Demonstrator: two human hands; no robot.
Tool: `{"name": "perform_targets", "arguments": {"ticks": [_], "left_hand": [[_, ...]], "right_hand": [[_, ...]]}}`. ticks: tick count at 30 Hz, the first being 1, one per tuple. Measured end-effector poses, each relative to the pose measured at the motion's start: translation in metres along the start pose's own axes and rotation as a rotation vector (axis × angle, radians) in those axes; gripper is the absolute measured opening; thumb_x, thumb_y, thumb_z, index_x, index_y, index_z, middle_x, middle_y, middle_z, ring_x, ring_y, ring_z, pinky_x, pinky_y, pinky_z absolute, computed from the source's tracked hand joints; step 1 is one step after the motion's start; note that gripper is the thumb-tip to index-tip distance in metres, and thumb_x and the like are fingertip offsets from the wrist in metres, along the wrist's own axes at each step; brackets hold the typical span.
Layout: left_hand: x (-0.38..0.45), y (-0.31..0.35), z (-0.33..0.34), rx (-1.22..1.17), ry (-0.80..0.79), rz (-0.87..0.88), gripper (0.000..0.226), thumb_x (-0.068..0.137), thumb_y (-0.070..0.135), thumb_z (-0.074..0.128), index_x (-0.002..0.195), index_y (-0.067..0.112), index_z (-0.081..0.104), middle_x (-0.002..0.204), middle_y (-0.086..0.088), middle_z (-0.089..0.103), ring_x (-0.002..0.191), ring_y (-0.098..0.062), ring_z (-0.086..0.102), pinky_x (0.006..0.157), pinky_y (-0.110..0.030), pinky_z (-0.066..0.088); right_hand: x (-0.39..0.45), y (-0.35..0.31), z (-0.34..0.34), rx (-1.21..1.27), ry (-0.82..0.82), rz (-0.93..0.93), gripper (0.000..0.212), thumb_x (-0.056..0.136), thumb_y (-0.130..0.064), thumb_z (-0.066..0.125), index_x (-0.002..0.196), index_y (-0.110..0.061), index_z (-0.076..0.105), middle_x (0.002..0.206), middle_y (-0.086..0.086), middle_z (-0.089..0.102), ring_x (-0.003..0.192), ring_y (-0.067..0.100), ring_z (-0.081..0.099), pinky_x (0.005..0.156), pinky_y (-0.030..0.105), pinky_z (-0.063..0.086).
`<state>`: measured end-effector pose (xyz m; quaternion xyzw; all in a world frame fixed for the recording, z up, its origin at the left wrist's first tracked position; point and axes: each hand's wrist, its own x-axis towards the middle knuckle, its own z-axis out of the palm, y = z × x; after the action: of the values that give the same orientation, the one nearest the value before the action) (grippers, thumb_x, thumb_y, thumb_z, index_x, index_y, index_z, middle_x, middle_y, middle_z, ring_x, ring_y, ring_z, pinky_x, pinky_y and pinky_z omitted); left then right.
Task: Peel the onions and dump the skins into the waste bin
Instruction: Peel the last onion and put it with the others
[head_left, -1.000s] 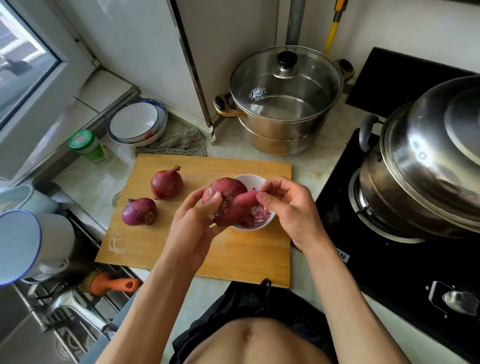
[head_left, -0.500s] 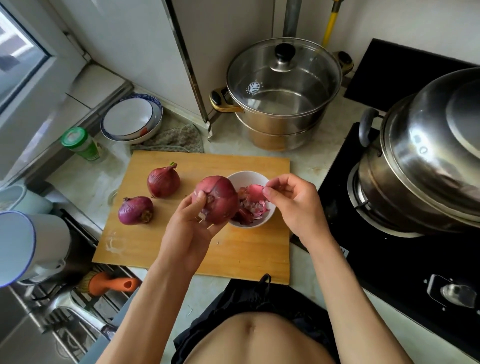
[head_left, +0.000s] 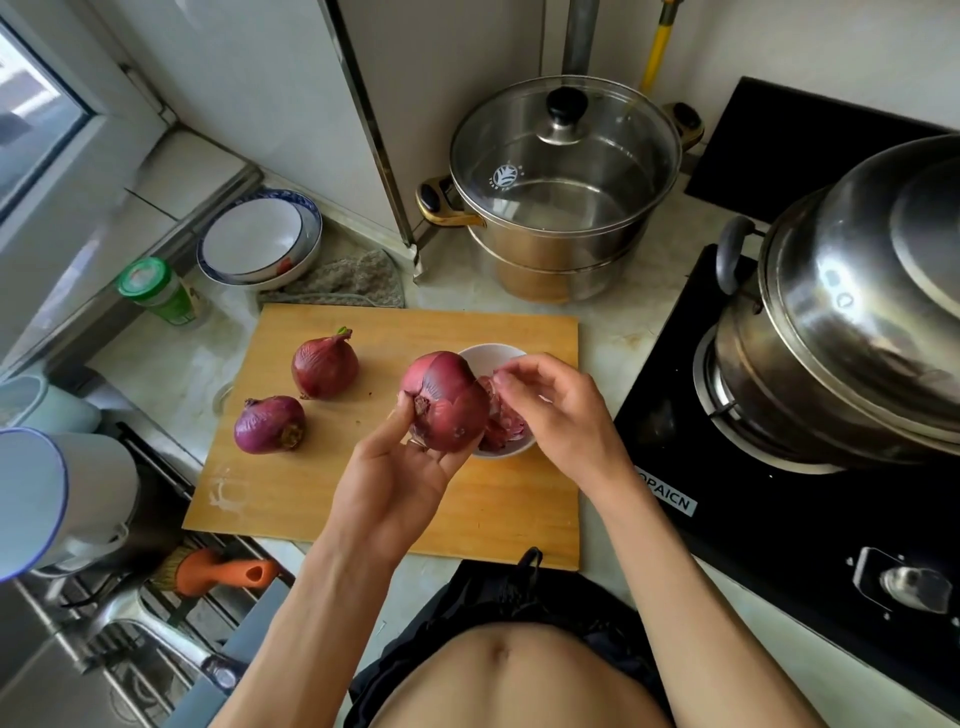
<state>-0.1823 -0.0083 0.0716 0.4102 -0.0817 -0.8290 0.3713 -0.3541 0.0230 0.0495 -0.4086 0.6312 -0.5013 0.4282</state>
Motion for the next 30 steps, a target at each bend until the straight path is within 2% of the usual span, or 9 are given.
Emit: {"name": "perform_targets", "arguments": {"ticks": [3,6,8,11,14,17,20,25,30], "left_hand": [[0.0,-0.004,0.001,-0.029,-0.05,0.03,0.044,0.1,0.022,0.052,0.138,0.0,0.054,0.139,-0.029,0.06,0.128,-0.038,0.062,0.106,-0.046,0.051],[0.003,-0.006,-0.002,-0.009,-0.077,0.036,0.049,0.101,0.021,0.051,0.144,-0.002,0.049,0.142,-0.029,0.057,0.131,-0.039,0.06,0.103,-0.045,0.054],[0.005,-0.001,-0.004,0.117,-0.073,0.033,0.041,0.098,0.022,0.054,0.134,0.003,0.059,0.129,-0.022,0.067,0.12,-0.033,0.066,0.098,-0.044,0.057],[0.005,0.009,-0.001,0.33,-0.065,0.0,0.032,0.092,0.032,0.062,0.117,0.012,0.07,0.107,-0.013,0.068,0.103,-0.026,0.066,0.09,-0.042,0.06],[0.006,0.011,0.001,0.461,-0.051,0.025,0.044,0.091,0.039,0.064,0.124,0.011,0.071,0.113,-0.015,0.068,0.109,-0.029,0.063,0.099,-0.041,0.058],[0.006,0.011,0.0,0.444,-0.126,0.083,0.051,0.078,0.044,0.085,0.119,0.017,0.076,0.117,-0.01,0.072,0.113,-0.025,0.066,0.104,-0.04,0.052],[0.005,0.012,-0.003,0.394,-0.227,0.11,0.058,0.061,0.046,0.096,0.111,0.022,0.08,0.122,-0.007,0.073,0.111,-0.019,0.071,0.1,-0.033,0.056],[0.005,0.017,-0.007,0.4,-0.254,0.176,0.094,0.069,0.038,0.094,0.144,0.0,0.052,0.146,-0.026,0.056,0.136,-0.037,0.055,0.111,-0.041,0.049],[0.0,0.016,-0.003,0.398,-0.204,0.235,0.093,0.059,0.036,0.099,0.133,0.0,0.056,0.125,-0.02,0.069,0.117,-0.031,0.068,0.092,-0.035,0.058]], "right_hand": [[-0.004,-0.006,0.004,0.029,-0.167,0.041,0.038,0.077,-0.043,0.081,0.107,-0.021,0.072,0.101,-0.007,0.075,0.098,0.008,0.07,0.093,0.032,0.055],[-0.007,-0.007,0.008,-0.002,-0.156,0.018,0.039,0.076,-0.032,0.087,0.109,-0.019,0.072,0.099,-0.004,0.075,0.096,0.011,0.071,0.091,0.04,0.057],[-0.007,-0.005,0.005,-0.034,-0.13,-0.023,0.037,0.074,-0.027,0.087,0.108,-0.021,0.072,0.096,-0.001,0.075,0.093,0.015,0.071,0.087,0.044,0.057],[-0.01,-0.006,0.002,-0.108,-0.1,-0.098,0.051,0.072,-0.021,0.087,0.119,-0.024,0.069,0.109,-0.01,0.072,0.102,0.006,0.066,0.091,0.03,0.055],[-0.011,-0.008,0.002,-0.274,-0.07,-0.29,0.061,0.071,-0.016,0.086,0.128,-0.016,0.065,0.124,-0.006,0.065,0.117,0.008,0.059,0.101,0.029,0.048],[-0.011,-0.012,0.0,-0.255,-0.067,-0.359,0.058,0.071,-0.017,0.086,0.126,-0.013,0.066,0.125,-0.003,0.064,0.12,0.01,0.058,0.104,0.031,0.047],[-0.013,-0.019,-0.006,-0.078,-0.083,-0.253,0.043,0.078,-0.024,0.081,0.118,-0.015,0.068,0.118,-0.006,0.068,0.109,0.012,0.065,0.094,0.032,0.054],[-0.016,-0.024,-0.009,0.078,-0.088,-0.159,0.027,0.082,-0.018,0.078,0.107,-0.026,0.069,0.102,-0.01,0.075,0.096,0.007,0.071,0.085,0.022,0.054],[-0.017,-0.027,-0.005,-0.011,-0.088,-0.145,0.042,0.075,-0.023,0.087,0.113,-0.021,0.069,0.102,-0.01,0.074,0.096,0.002,0.07,0.084,0.02,0.055]]}}
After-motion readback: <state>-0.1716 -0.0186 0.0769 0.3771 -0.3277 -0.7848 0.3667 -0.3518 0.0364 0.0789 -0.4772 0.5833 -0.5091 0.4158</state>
